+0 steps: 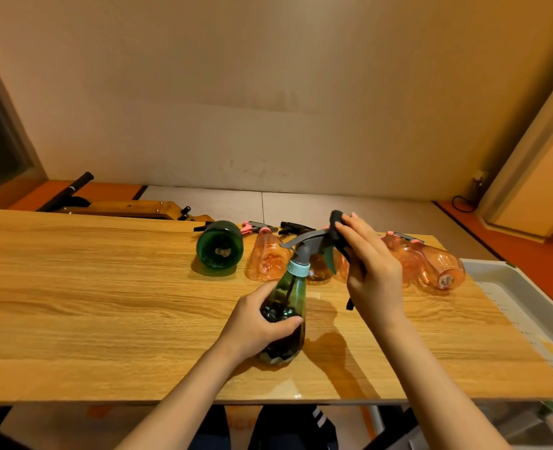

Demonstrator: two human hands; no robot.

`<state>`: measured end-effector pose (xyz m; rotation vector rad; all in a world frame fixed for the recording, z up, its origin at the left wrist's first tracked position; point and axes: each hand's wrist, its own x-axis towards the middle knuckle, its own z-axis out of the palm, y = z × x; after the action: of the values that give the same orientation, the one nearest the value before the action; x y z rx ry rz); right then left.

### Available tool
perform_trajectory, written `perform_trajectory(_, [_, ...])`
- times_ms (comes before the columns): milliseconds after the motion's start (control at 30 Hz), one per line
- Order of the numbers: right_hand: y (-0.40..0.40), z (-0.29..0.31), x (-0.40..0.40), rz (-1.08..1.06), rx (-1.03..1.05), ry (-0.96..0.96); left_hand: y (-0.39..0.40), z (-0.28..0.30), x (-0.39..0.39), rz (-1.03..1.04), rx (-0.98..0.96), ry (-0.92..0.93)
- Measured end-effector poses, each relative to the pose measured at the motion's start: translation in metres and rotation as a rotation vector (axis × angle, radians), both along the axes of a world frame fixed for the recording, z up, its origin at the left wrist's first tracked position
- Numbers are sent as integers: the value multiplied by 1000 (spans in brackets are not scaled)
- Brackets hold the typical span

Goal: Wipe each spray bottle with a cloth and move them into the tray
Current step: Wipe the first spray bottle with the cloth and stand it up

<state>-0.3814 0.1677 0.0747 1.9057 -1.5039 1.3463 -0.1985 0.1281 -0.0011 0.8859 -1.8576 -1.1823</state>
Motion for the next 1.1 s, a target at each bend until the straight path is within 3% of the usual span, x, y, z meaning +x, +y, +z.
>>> perform_trajectory(133, [-3,-5,10,95,55,152,-1,1,1,-7,9,8])
perform_trajectory(300, [-4,-17,0,-53,-45,-199,-5,0,3,-29,73,53])
perform_trajectory(500, [-5,-32,15,85,0,-45,-15,-6,12,-57,152,85])
perform_trajectory(667, [2,-58,17,102,61,-103,-20,-8,18,-40,230,119])
perform_trajectory(867, [-6,-31,23,121,5,-168,-19,-7,19,-127,275,67])
perform_trajectory(1100, [-2,-43,29,174,18,-185,-25,5,32,-135,317,70])
